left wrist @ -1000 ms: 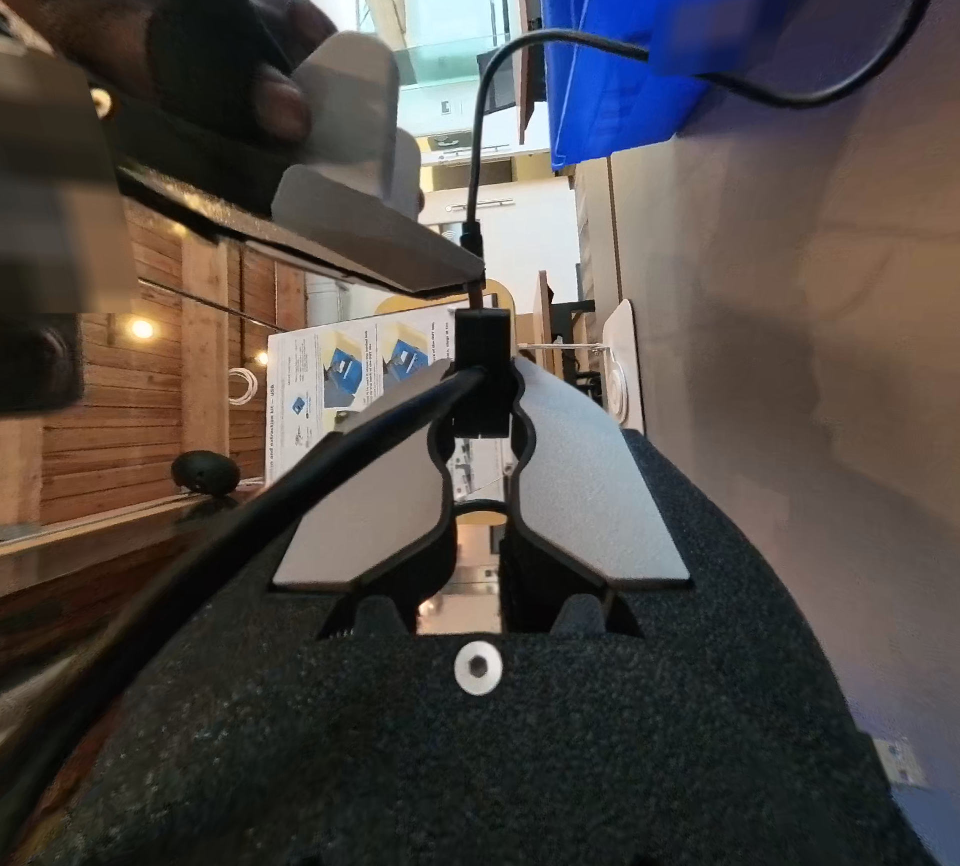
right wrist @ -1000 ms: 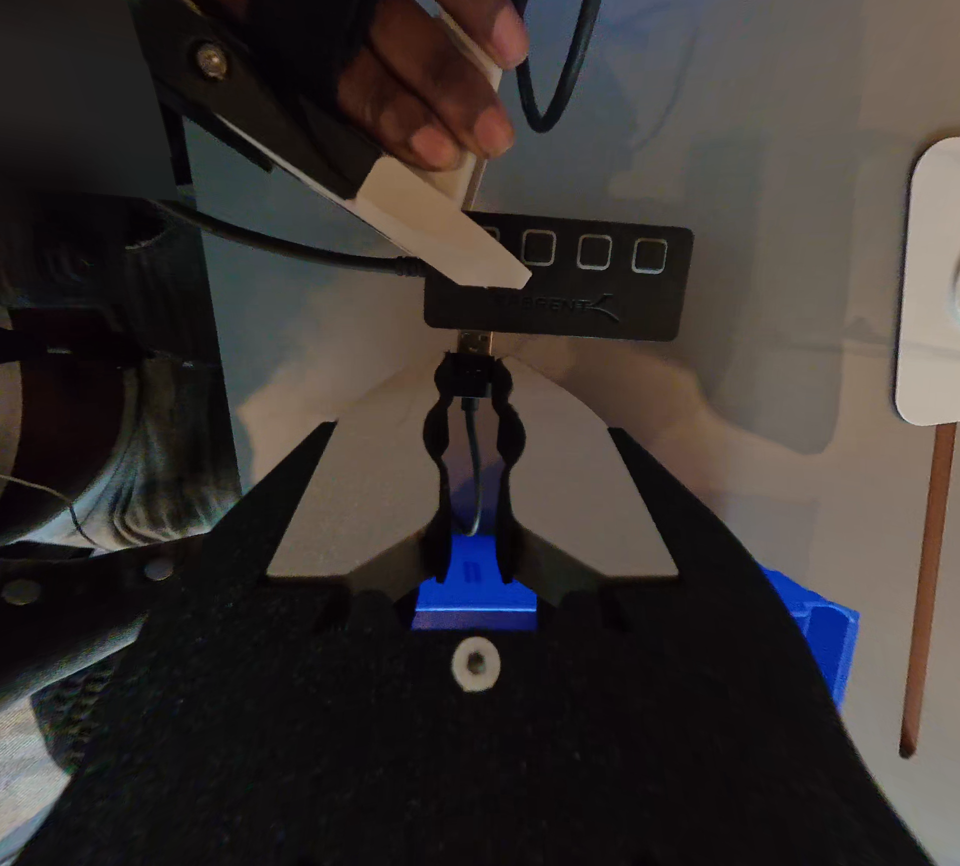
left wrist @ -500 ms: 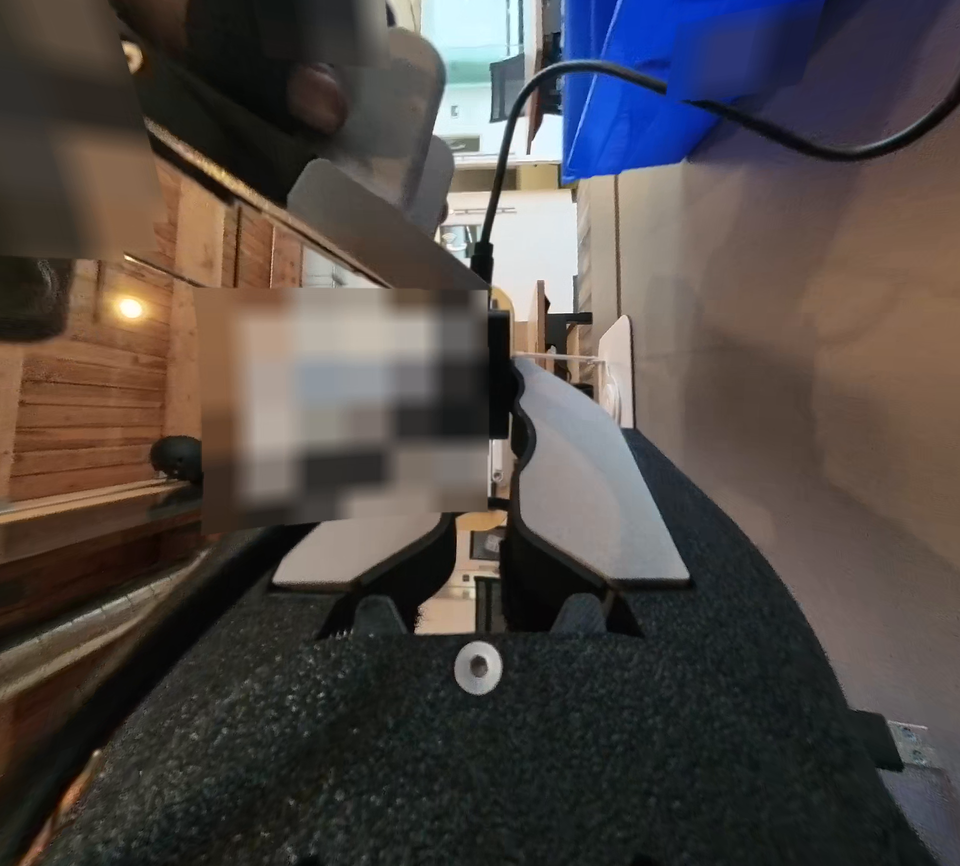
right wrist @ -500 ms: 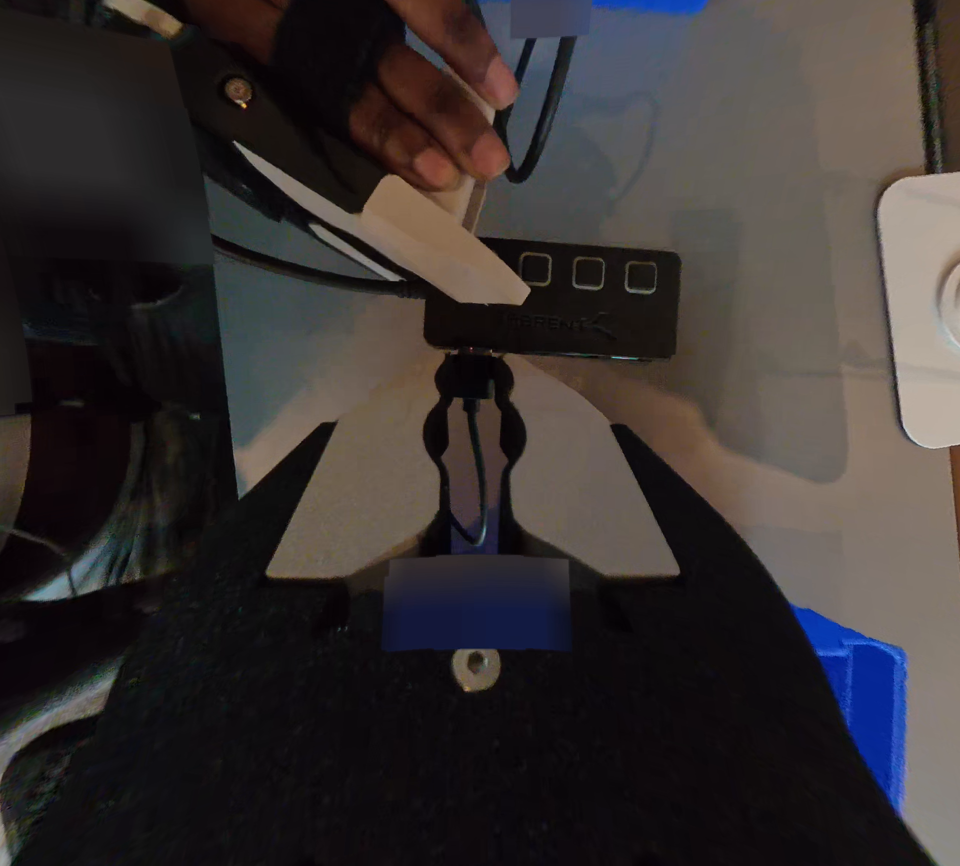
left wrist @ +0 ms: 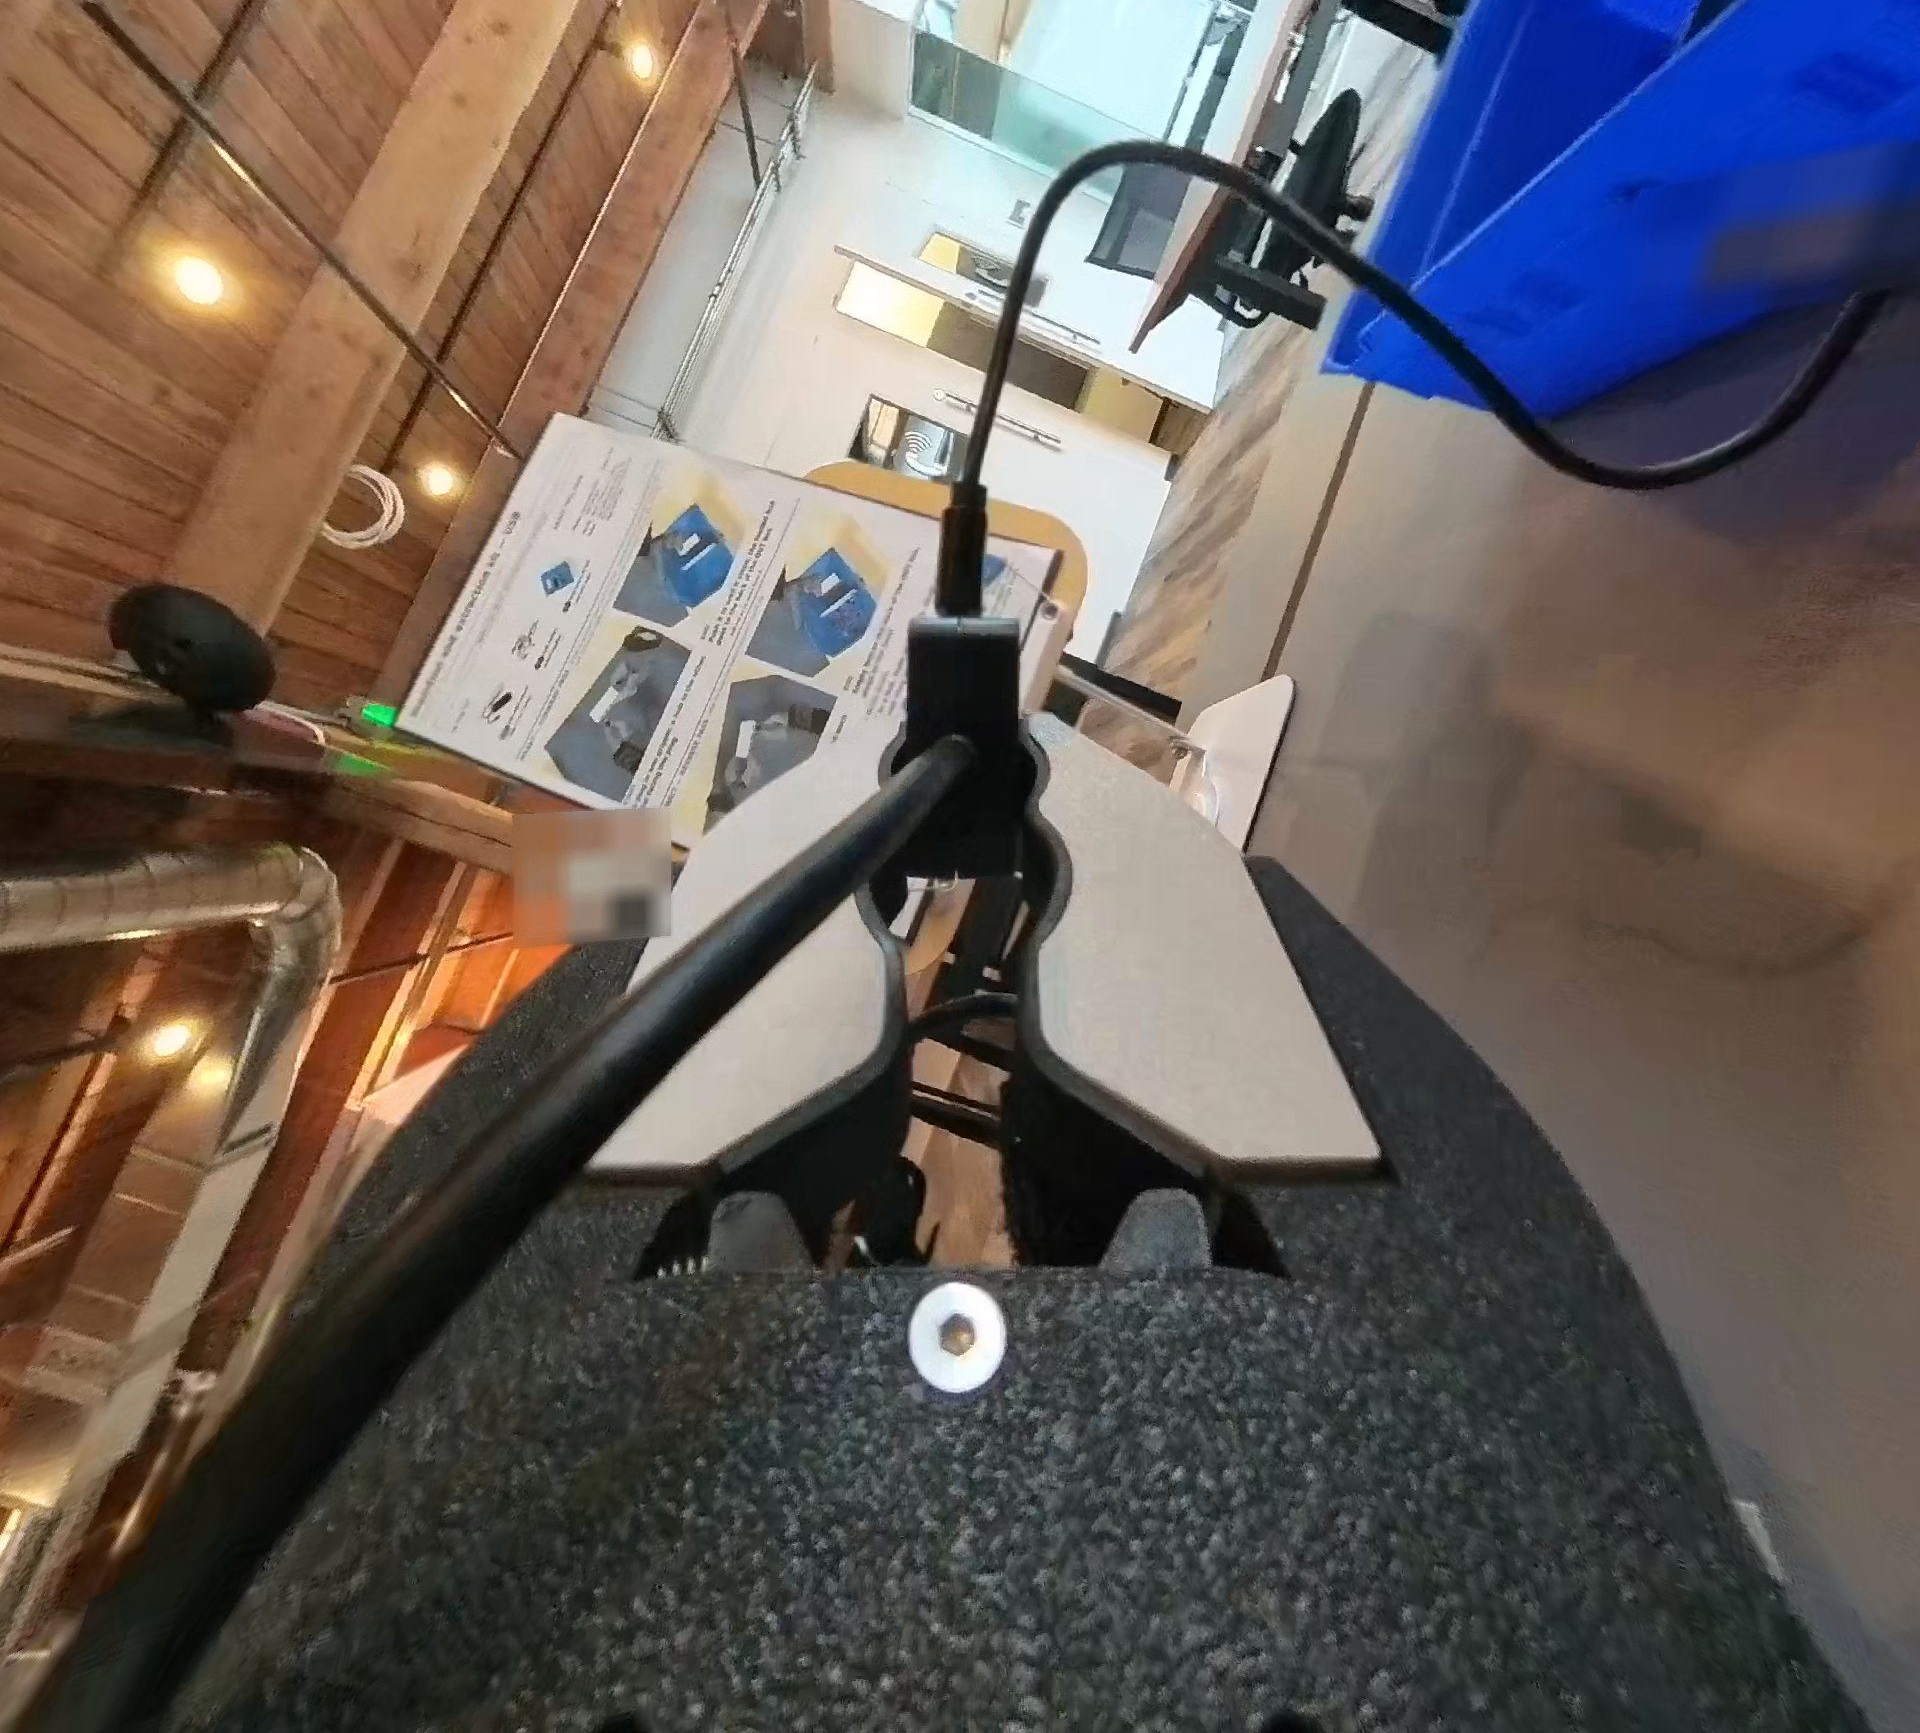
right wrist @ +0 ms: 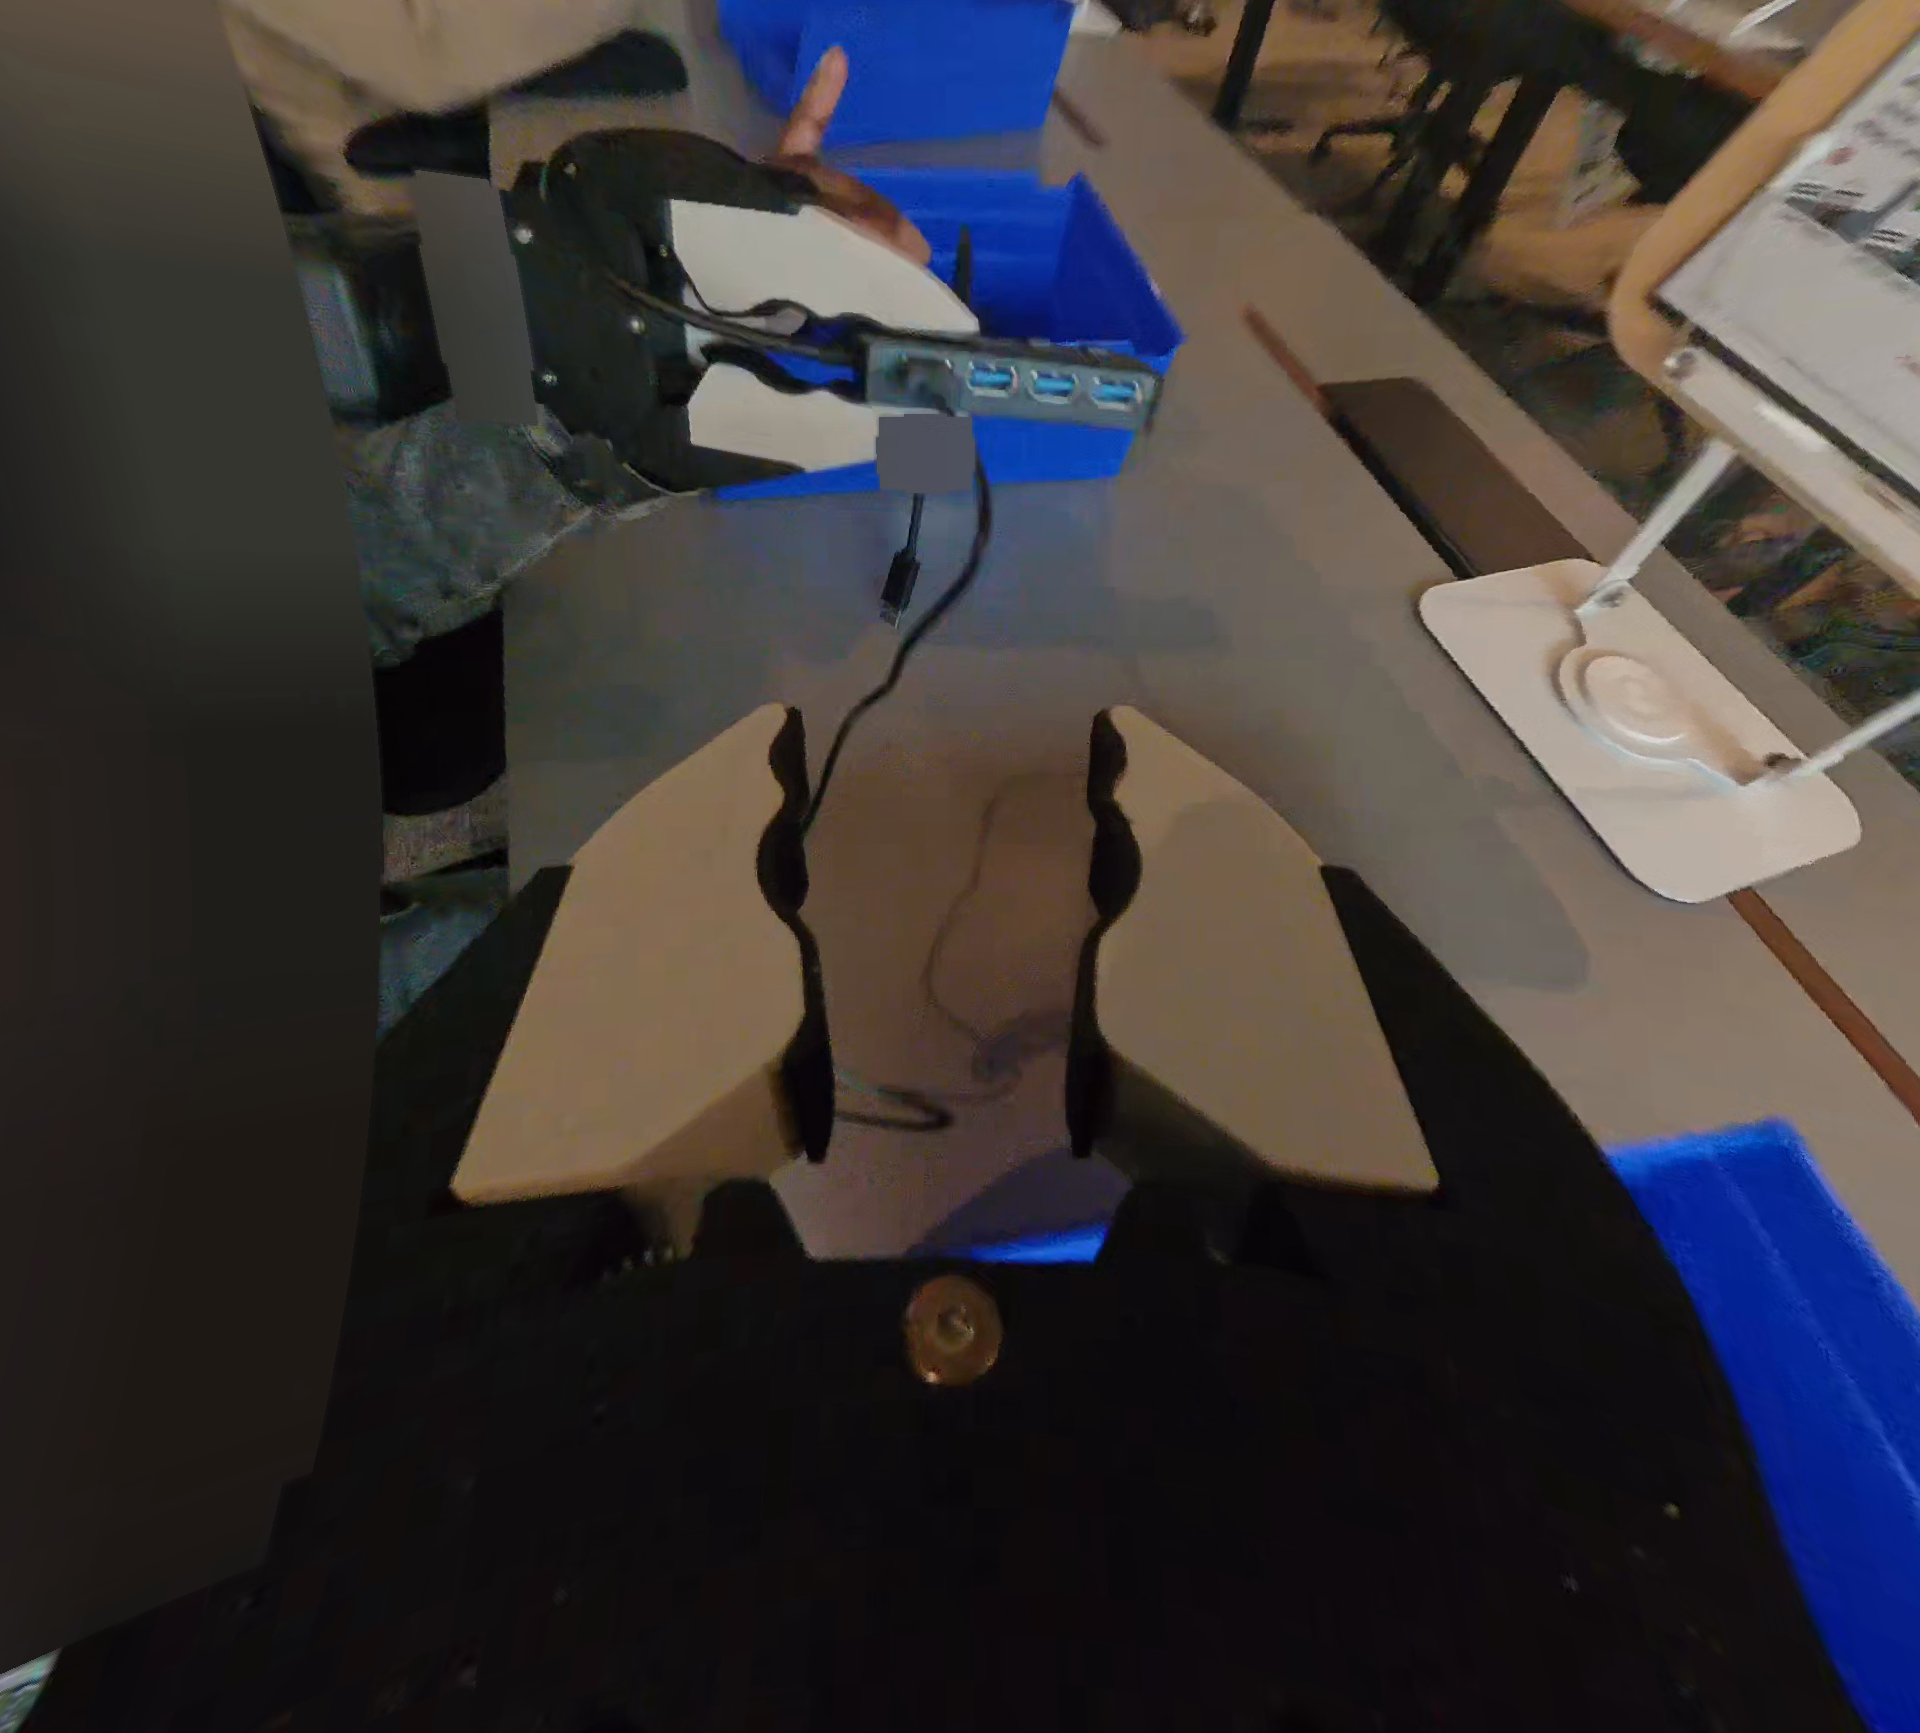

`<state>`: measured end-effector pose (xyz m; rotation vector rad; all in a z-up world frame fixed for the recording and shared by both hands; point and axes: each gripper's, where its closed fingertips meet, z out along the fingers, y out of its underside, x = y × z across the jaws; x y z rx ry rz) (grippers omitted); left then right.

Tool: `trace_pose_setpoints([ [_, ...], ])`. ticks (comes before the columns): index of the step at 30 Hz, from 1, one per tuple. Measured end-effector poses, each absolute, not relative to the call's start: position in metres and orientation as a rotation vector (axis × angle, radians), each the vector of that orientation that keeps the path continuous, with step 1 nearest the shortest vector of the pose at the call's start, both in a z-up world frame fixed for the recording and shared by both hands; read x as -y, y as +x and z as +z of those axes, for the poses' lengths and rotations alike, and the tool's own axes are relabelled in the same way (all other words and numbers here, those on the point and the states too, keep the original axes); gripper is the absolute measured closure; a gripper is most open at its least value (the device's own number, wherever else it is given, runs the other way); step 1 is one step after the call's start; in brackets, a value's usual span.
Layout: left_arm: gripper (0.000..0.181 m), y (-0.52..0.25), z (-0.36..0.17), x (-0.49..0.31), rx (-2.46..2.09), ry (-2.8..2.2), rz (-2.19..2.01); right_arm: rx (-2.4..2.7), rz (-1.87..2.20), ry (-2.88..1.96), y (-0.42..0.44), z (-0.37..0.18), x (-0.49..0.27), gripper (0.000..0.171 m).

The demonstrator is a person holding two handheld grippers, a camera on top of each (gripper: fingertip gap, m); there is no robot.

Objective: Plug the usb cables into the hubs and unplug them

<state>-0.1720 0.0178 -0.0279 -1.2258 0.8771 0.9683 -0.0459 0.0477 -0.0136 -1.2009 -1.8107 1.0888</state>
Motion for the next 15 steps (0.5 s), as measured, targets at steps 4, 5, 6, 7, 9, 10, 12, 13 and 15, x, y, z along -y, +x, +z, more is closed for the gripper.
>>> trace_pose_setpoints([
  [4,0.165,-0.177,-0.019,-0.011,-0.834,-1.225,0.936,1.714,1.083,-1.247,0.005,-0.024,-0.072,0.123],
  [5,0.164,-0.178,-0.016,-0.010,-0.825,-1.225,0.933,1.704,1.051,-1.273,0.016,-0.030,-0.079,0.123],
  [6,0.165,-0.179,-0.014,-0.009,-0.818,-1.221,0.928,1.691,1.020,-1.303,0.027,-0.037,-0.087,0.122],
  [7,0.165,-0.179,-0.013,-0.008,-0.812,-1.220,0.919,1.681,0.998,-1.335,0.036,-0.044,-0.093,0.122],
  [9,0.164,-0.179,-0.011,-0.006,-0.804,-1.219,0.905,1.677,0.988,-1.387,0.051,-0.057,-0.099,0.123],
  [10,0.164,-0.180,-0.010,-0.005,-0.798,-1.220,0.905,1.684,0.985,-1.405,0.057,-0.064,-0.100,0.123],
  [12,0.164,-0.182,-0.009,-0.005,-0.794,-1.226,0.911,1.706,0.980,-1.437,0.067,-0.077,-0.102,0.125],
  [13,0.164,-0.183,-0.008,-0.004,-0.791,-1.227,0.913,1.720,0.980,-1.453,0.070,-0.084,-0.102,0.126],
  [15,0.164,-0.184,-0.008,-0.003,-0.782,-1.229,0.890,1.739,0.990,-1.481,0.074,-0.095,-0.101,0.130],
])
